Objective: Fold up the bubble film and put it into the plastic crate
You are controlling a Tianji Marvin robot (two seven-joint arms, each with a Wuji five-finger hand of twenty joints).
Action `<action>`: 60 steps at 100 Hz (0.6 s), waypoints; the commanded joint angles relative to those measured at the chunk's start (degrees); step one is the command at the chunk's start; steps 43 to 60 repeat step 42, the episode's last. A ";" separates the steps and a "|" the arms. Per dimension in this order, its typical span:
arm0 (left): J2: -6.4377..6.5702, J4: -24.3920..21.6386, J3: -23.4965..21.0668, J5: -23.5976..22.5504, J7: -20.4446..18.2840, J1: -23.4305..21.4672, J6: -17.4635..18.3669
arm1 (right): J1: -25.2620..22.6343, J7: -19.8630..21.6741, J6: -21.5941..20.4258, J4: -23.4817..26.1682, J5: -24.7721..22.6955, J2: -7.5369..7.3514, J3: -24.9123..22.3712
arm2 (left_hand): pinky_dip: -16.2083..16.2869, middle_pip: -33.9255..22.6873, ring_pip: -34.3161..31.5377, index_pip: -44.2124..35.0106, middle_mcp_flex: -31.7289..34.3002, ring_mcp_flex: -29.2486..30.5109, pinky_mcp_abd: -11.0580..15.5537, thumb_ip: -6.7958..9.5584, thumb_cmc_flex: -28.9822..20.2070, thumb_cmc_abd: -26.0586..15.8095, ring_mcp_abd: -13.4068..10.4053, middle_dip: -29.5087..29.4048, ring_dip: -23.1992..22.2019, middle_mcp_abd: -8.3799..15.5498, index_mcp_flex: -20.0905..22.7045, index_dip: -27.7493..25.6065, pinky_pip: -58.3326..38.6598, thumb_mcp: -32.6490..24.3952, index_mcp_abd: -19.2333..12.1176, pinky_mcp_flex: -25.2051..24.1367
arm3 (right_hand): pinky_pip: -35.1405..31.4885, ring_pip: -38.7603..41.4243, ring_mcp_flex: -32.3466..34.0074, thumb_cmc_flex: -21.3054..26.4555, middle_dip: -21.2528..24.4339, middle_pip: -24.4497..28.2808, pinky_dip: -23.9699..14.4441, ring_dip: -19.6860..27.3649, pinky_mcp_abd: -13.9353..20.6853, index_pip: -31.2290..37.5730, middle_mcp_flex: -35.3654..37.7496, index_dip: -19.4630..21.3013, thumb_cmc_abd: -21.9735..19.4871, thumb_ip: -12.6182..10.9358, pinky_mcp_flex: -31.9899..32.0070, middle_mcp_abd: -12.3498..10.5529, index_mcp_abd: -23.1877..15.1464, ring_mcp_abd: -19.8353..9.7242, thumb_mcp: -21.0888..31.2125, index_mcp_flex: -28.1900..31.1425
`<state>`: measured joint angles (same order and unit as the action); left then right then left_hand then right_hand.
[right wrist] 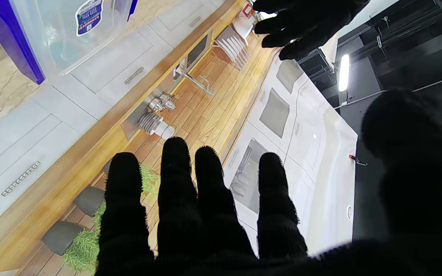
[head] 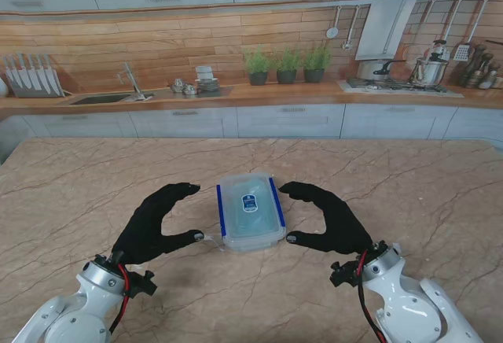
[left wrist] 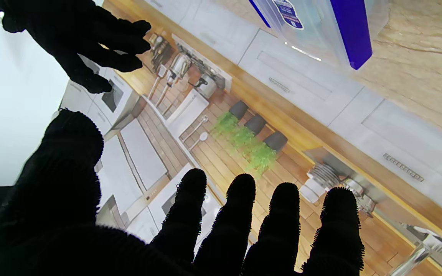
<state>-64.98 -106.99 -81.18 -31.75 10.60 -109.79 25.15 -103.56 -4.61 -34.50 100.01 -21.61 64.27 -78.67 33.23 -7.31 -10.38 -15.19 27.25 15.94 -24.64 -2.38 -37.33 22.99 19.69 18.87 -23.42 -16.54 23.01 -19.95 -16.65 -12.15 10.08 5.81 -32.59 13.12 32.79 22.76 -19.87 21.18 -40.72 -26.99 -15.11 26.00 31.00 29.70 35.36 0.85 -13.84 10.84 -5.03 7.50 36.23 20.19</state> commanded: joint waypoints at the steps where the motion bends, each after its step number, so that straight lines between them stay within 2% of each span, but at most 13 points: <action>1: 0.08 0.22 0.02 1.55 -1.21 -0.13 0.46 | 0.06 -0.43 0.21 0.05 -0.22 0.31 0.12 | 0.85 2.06 0.25 1.58 1.10 1.36 -0.08 0.22 -0.84 -0.92 -0.61 -0.97 0.47 0.51 0.36 0.53 1.85 0.96 -2.14 0.48 | 1.67 -0.99 0.67 -2.33 -0.44 -1.06 -1.36 0.13 2.31 -0.42 -0.39 0.20 1.39 1.78 0.50 -1.76 -1.91 -1.93 0.17 -1.69; 11: 0.25 0.73 0.13 3.38 -2.87 0.51 0.24 | 0.15 -0.78 0.67 0.06 -0.32 0.40 0.22 | 0.85 2.14 0.31 1.69 1.24 1.41 0.09 0.24 -0.99 -1.07 -1.18 -0.96 0.48 0.50 0.35 0.53 2.53 1.01 -2.31 0.71 | 1.74 -0.90 0.72 -2.74 -0.60 -0.99 -1.55 -0.02 2.37 -0.42 -0.30 0.25 1.32 1.81 0.54 -1.67 -1.89 -1.88 0.26 -1.63; 18: 0.33 0.92 0.15 3.84 -3.50 0.78 -0.17 | 0.28 -1.01 1.06 0.03 -0.38 0.46 0.32 | 0.94 2.22 0.30 1.76 1.27 1.48 0.07 0.24 -1.01 -1.31 -0.57 -0.96 0.43 0.67 0.33 0.53 2.89 1.09 -2.29 0.85 | 1.79 -0.83 0.79 -3.14 -0.68 -0.96 -1.69 -0.13 2.43 -0.45 -0.16 0.27 1.30 1.83 0.57 -1.55 -1.81 -1.75 0.34 -1.52; 60: 0.49 0.82 0.03 4.51 -4.57 0.78 -1.02 | 0.77 -0.61 2.26 -0.29 0.11 0.43 0.62 | 1.64 2.17 -0.09 1.79 2.13 2.51 -0.14 0.28 -1.54 -1.85 -0.45 -0.83 0.05 0.55 1.09 0.42 3.25 1.49 -2.13 1.50 | 2.04 -0.85 0.65 -3.59 -0.76 -1.14 -2.07 -0.30 2.66 -0.62 0.01 0.27 1.37 1.87 0.88 -1.45 -1.78 -1.67 0.77 -1.24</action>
